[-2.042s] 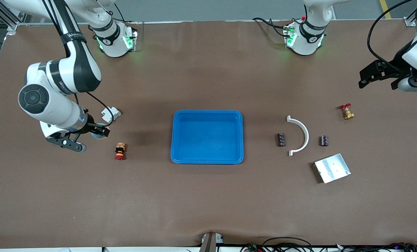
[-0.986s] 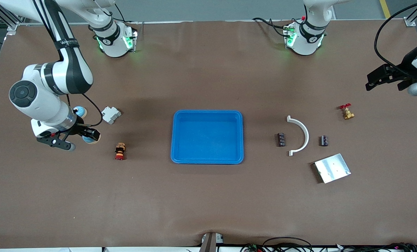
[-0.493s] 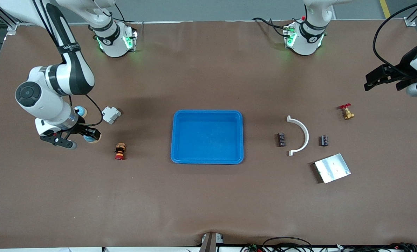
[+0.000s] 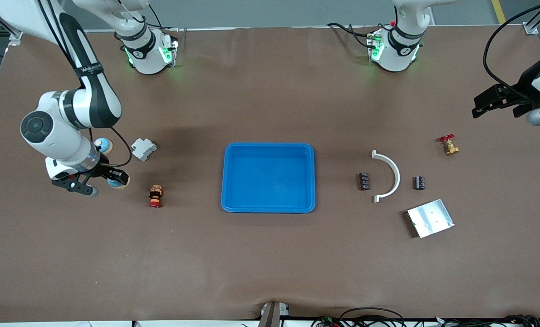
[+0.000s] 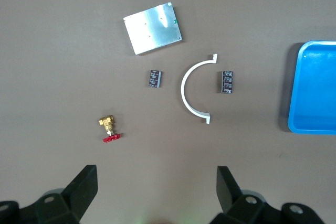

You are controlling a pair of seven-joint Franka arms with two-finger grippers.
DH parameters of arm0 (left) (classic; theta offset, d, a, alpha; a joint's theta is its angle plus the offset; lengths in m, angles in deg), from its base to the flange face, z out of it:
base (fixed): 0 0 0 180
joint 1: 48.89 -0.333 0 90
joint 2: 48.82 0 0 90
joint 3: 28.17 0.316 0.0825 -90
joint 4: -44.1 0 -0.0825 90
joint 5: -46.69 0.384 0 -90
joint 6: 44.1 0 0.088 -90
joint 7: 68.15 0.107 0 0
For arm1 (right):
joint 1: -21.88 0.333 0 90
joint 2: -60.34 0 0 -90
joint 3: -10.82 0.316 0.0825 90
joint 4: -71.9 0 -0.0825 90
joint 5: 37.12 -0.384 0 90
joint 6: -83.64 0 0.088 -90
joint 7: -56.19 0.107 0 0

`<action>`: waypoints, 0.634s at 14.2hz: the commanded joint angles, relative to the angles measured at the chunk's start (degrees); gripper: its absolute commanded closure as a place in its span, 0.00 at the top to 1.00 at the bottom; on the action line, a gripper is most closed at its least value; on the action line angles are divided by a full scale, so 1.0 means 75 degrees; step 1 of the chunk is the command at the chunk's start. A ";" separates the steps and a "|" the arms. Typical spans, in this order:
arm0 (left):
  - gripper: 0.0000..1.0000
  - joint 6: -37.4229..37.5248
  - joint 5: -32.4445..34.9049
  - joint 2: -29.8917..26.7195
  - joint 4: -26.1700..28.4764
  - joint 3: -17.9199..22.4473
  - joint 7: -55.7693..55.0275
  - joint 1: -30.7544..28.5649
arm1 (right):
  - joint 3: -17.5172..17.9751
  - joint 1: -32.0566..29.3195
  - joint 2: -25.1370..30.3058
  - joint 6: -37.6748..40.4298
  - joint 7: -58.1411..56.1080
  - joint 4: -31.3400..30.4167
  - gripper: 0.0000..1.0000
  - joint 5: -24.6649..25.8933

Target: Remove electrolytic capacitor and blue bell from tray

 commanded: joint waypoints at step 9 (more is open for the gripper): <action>1.00 -0.0035 0.0159 -0.0124 0.0016 0.1724 -0.0123 0.1782 | 0.0139 -0.0453 -0.0537 -0.0736 -0.0332 -0.0048 0.00 -0.0098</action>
